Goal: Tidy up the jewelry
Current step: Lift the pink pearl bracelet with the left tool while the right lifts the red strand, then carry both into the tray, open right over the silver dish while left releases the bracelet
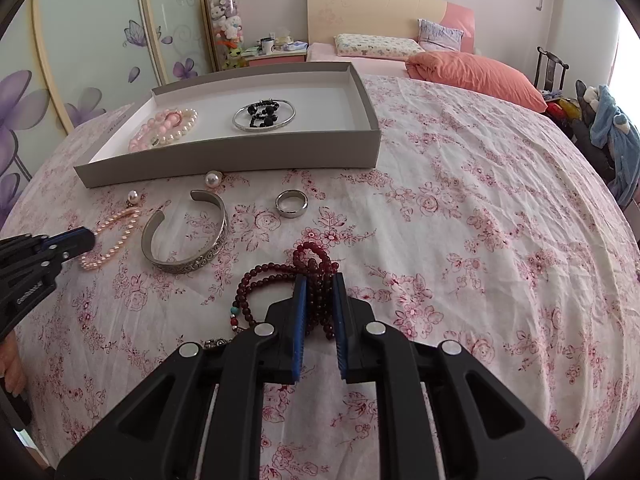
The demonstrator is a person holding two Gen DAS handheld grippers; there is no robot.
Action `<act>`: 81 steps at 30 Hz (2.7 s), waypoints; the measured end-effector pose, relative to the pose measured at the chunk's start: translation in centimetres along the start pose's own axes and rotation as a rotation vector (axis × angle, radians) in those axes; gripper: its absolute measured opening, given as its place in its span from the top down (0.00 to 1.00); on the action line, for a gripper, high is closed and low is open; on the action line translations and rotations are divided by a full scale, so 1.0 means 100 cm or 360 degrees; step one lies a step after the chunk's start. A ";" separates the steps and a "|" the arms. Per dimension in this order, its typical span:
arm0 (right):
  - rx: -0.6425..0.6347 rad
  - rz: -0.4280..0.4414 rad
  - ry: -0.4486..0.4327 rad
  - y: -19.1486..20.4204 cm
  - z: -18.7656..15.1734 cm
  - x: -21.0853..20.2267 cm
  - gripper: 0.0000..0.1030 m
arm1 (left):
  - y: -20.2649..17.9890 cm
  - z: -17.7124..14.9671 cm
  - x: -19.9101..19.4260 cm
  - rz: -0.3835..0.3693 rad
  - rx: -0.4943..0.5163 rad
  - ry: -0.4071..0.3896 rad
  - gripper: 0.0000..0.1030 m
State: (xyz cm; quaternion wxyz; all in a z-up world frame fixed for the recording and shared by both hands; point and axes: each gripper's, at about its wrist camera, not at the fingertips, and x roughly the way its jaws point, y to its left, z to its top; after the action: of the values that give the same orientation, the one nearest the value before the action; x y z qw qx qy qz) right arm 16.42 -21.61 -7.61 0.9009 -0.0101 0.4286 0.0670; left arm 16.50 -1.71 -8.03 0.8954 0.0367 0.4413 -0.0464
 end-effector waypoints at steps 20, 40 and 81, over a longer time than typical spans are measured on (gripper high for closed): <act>-0.0022 0.0019 0.0001 0.007 0.007 0.006 0.87 | 0.049 -0.005 -0.006 0.0140 -0.0157 -0.0014 0.90; 0.0031 0.0119 -0.0133 0.006 0.012 -0.013 0.87 | 0.057 -0.010 -0.027 -0.0043 -0.0265 -0.0118 0.94; 0.0012 0.0273 -0.0652 0.028 0.050 -0.086 0.87 | 0.043 0.023 -0.116 -0.0207 -0.0321 -0.0636 0.94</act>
State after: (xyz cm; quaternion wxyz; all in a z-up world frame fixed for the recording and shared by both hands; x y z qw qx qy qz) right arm 14.56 -19.38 2.32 0.9602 0.0436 0.2361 0.1426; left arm 11.81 2.89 2.68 0.9593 -0.0912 0.2590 -0.0660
